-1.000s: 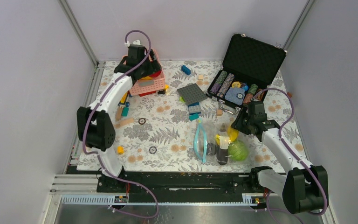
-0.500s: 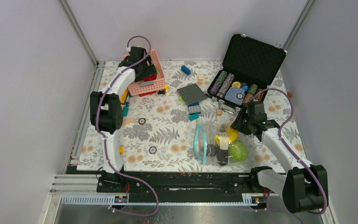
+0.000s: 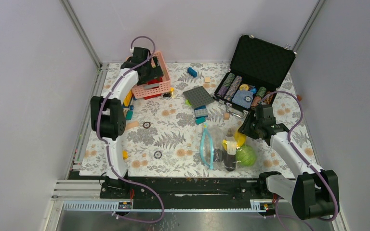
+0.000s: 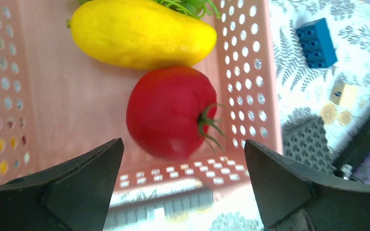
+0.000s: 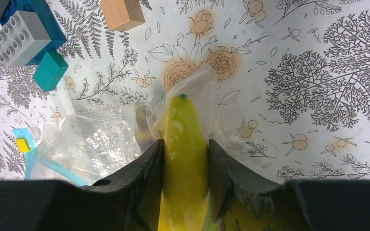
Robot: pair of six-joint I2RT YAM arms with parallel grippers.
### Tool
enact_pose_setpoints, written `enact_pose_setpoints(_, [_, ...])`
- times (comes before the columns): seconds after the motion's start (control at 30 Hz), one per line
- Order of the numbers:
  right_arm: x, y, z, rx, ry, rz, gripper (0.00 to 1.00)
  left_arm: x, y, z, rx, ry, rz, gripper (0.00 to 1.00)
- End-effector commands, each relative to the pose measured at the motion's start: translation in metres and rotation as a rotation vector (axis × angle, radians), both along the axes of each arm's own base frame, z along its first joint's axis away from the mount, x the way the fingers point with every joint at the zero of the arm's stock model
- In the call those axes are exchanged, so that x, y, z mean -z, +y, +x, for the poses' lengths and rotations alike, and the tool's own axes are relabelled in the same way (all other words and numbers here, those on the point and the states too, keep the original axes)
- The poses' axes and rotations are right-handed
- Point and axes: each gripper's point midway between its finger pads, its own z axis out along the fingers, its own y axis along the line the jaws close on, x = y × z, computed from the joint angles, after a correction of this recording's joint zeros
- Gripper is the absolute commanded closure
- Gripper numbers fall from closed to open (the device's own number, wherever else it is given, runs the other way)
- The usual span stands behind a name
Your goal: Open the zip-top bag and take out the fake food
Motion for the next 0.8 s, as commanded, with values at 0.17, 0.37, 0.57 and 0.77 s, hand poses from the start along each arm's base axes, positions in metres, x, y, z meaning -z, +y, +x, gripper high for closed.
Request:
enact_pose_setpoints(0.17, [-0.013, 0.004, 0.002, -0.026, -0.035, 0.007, 1.0, -0.131, -0.004, -0.061, -0.019, -0.25, -0.26, 0.01])
enact_pose_setpoints(0.37, [-0.012, 0.001, -0.002, -0.021, -0.036, -0.001, 1.0, -0.149, -0.019, -0.104, 0.083, -0.287, -0.521, 0.02])
enact_pose_setpoints(0.57, [-0.012, 0.002, -0.004, -0.017, -0.037, 0.009, 1.0, -0.127, -0.08, -0.2, 0.237, -0.243, -0.476, 0.24])
enact_pose_setpoints(0.77, [-0.012, 0.005, -0.007, -0.022, -0.044, 0.031, 1.0, -0.056, -0.13, -0.299, 0.288, -0.121, -0.484, 0.46])
